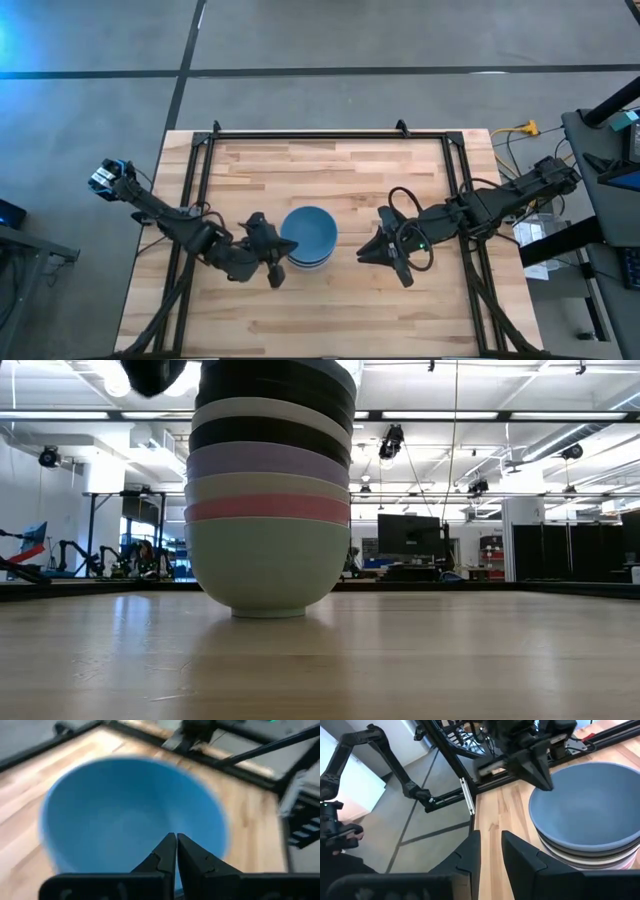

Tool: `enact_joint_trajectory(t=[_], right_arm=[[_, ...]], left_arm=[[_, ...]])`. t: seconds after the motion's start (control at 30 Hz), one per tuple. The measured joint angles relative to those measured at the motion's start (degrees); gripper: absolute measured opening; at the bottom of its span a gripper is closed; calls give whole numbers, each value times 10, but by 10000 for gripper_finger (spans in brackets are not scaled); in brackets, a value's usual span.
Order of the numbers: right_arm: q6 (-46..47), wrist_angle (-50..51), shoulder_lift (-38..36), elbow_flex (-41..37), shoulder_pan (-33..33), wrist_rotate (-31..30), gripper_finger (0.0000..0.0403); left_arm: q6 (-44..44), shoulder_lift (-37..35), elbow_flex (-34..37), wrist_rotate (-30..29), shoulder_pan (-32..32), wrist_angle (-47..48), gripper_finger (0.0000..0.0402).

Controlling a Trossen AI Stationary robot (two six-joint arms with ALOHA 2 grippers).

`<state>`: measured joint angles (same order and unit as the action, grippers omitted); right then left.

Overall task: Nest bowls inside each other
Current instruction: Stack the blue bowl on top of the black bowl, then return to Home Position

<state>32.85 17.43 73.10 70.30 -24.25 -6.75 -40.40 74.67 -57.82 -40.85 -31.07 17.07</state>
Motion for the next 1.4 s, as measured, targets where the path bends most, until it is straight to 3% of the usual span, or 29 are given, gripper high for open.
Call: enact_joint_trajectory(t=[0.13, 0.53, 0.63, 0.73, 0.83, 0.93, 1.1, 1.4], right_arm=[[-5, 0, 0, 0, 0, 0, 73], [-23, -11, 1, -2, 0, -14, 73], [-47, -72, 5, -21, 0, -15, 73], [-49, -201, 5, -77, 7, -14, 73], [-22, -345, 5, -156, 19, -10, 73], [21, -427, 6, -222, 38, -23, 73], [64, -438, 6, -268, 68, -45, 73], [73, -447, 78, -242, 100, -39, 73]], left_arm=[[-46, -1, 0, 14, 10, 53, 0], [-38, -46, -4, 16, 10, 57, 0], [-37, -56, -4, 14, 10, 61, 0], [-28, -62, -3, 12, 10, 62, 0], [-23, -62, 1, 12, 10, 63, 0], [-23, -59, 1, 11, 10, 63, 0], [-22, -56, 1, 6, 12, 65, 0], [-22, -55, 2, 3, 19, 83, 0]])
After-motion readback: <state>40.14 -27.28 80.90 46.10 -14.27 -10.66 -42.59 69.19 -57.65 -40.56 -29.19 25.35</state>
